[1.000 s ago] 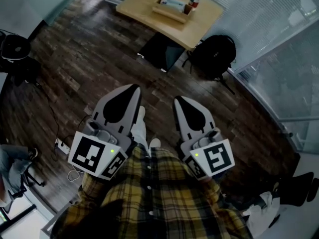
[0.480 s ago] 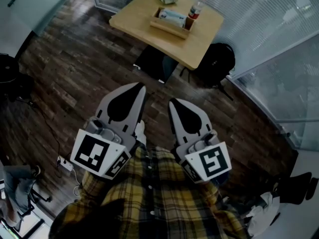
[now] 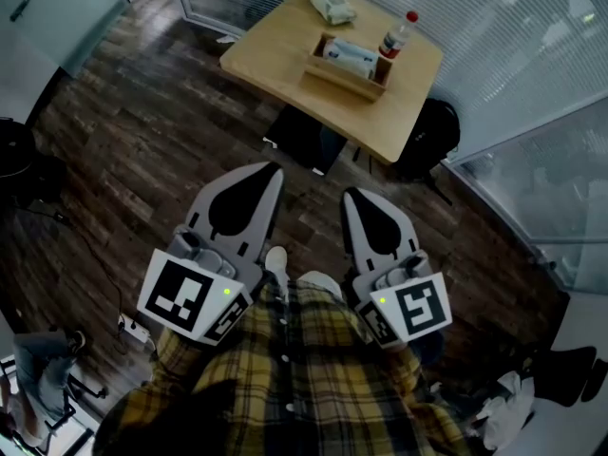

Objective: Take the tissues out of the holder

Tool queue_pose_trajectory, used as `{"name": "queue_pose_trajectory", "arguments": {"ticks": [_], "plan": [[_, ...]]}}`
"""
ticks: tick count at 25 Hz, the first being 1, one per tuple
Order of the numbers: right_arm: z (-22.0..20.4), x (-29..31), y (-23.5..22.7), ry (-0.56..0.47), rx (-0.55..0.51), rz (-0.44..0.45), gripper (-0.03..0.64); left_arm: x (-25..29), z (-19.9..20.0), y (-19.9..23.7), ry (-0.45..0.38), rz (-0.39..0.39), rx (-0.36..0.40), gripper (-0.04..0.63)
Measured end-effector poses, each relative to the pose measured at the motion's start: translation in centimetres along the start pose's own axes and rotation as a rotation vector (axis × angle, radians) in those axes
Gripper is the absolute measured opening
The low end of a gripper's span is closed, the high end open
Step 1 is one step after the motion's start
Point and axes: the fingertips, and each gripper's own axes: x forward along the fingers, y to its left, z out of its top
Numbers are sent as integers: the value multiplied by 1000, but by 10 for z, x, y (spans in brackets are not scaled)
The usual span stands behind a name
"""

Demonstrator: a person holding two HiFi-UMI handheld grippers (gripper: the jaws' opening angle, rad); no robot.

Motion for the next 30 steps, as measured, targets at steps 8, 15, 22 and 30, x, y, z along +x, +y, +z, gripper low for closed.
{"name": "queue_pose_trajectory", "arguments": {"ticks": [8,15,22,30], "plan": [[-3,27,-21,15,16,-40,12,24,-9,29,25,-8,-25,8],[8,54,-64,25,20,-59,12,74,-5,45,26,-13,-34,8],[25,90,-124,30,14,-46,12,150,-8,55,45,-22,-49,8],[33,112,-180,42,22,-29,12,213,-7,58,43,-17,-48,8]]}}
